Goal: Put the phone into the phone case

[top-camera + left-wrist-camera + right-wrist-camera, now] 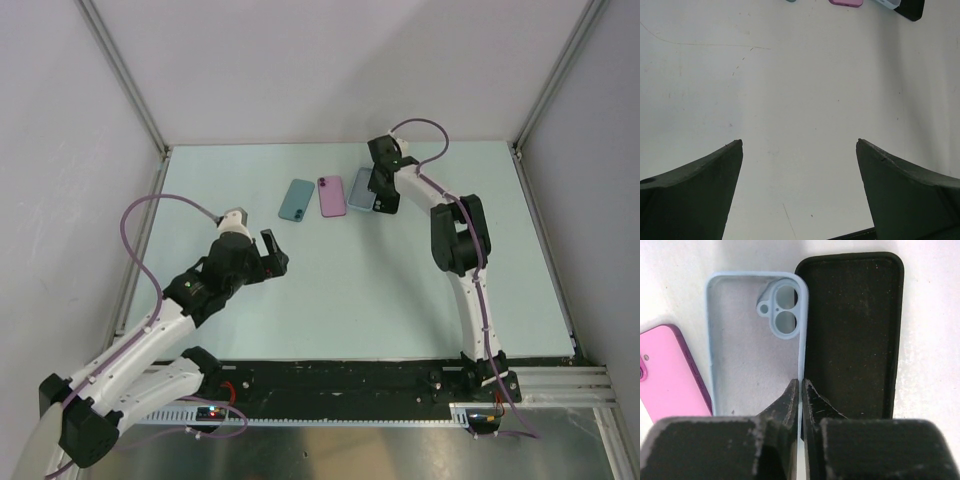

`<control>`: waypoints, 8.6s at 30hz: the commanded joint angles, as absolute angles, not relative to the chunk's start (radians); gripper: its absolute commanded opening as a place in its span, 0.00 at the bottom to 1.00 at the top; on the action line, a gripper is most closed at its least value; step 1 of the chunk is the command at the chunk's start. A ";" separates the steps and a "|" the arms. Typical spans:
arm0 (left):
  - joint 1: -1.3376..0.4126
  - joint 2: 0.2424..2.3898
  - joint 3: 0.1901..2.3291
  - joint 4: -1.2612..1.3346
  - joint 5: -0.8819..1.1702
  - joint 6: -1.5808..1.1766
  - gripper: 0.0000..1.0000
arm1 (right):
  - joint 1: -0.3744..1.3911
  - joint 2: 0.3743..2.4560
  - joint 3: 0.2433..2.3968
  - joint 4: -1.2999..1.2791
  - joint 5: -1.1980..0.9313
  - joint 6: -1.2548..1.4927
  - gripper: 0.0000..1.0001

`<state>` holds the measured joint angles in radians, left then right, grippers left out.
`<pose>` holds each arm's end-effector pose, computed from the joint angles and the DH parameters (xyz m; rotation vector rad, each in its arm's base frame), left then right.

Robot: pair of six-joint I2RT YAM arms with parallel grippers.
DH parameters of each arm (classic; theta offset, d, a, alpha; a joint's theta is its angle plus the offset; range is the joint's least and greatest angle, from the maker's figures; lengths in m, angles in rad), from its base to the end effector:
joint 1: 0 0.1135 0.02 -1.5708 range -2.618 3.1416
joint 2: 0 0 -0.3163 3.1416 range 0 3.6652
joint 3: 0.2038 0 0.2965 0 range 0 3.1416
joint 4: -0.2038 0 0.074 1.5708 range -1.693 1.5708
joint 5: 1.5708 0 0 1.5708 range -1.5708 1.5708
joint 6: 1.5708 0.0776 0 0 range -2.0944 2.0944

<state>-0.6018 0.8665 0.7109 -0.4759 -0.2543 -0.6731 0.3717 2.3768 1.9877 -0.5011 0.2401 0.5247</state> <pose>0.2020 -0.1151 0.2808 -0.2219 2.2024 -0.4403 0.5971 0.2129 0.1618 0.2889 2.4120 0.1085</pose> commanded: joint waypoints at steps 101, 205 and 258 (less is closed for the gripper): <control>-0.303 2.300 1.971 -0.755 -0.045 -0.284 0.90 | 0.637 1.093 0.887 -0.463 0.066 0.594 0.97; -0.355 2.440 2.277 -0.892 -0.025 -0.014 1.00 | 0.600 1.092 0.853 -0.457 0.021 0.563 0.97; -0.320 2.420 2.119 -0.905 0.069 -0.112 0.61 | 0.599 1.058 0.837 -0.459 -0.026 0.575 0.96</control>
<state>-0.3222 2.4638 2.1738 -0.8730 0.0303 -0.0708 0.6018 1.0809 0.8459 -0.4881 -0.0002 0.5720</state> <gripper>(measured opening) 0.737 0.961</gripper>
